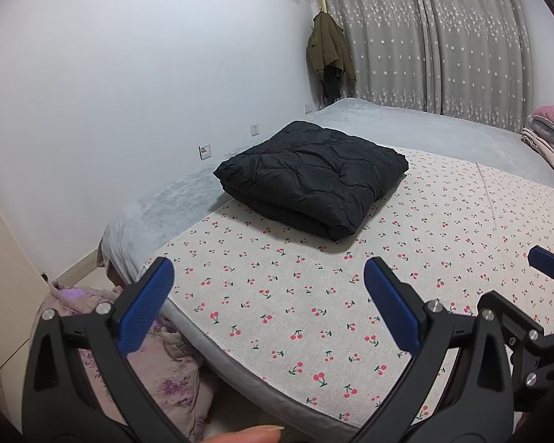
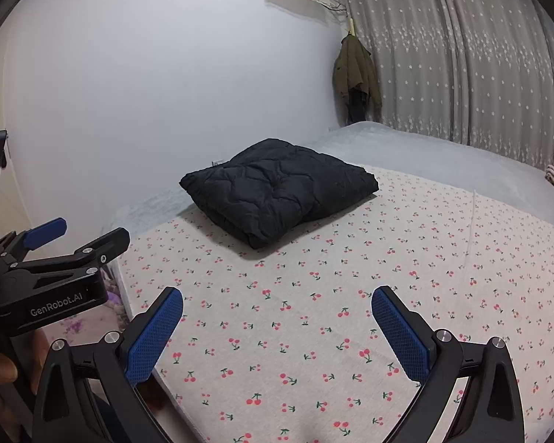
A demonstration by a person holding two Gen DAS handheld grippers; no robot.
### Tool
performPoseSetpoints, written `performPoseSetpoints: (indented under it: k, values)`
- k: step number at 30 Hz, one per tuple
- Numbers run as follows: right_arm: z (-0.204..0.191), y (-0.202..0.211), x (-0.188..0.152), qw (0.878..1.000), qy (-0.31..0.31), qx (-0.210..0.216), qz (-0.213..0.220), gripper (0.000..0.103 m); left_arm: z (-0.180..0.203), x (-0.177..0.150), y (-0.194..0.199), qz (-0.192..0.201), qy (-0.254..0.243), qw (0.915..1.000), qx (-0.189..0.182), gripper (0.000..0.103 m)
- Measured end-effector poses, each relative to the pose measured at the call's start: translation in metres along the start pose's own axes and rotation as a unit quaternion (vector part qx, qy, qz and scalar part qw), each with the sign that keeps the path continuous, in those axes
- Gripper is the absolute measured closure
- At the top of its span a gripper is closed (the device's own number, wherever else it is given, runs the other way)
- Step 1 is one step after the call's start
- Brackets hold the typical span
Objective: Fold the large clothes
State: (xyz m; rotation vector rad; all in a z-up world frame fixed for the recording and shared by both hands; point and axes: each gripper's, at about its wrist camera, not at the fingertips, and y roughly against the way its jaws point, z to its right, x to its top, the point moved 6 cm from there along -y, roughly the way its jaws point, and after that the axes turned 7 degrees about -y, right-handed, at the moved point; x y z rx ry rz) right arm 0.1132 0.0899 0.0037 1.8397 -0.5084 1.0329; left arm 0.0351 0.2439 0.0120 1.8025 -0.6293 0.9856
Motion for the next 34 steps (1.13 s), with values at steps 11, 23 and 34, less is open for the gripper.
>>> performPoseSetpoints:
  k: [11, 23, 34]
  values:
    - [0.0, -0.0003, -0.0014, 1.0, 0.003, 0.001, -0.002, 0.0, 0.0003, -0.0007, 0.0043, 0.005, 0.003, 1.0, 0.002, 0.001]
    - [0.0009, 0.0011, -0.004, 1.0, 0.006, 0.003, -0.003, 0.0, 0.001, -0.0025, 0.0067, 0.003, 0.003, 1.0, 0.001, 0.001]
    - [0.0015, 0.0001, -0.0038, 1.0, 0.006, 0.002, -0.004, 0.0, 0.001, -0.0022, 0.0065, 0.003, 0.003, 1.0, 0.002, 0.001]
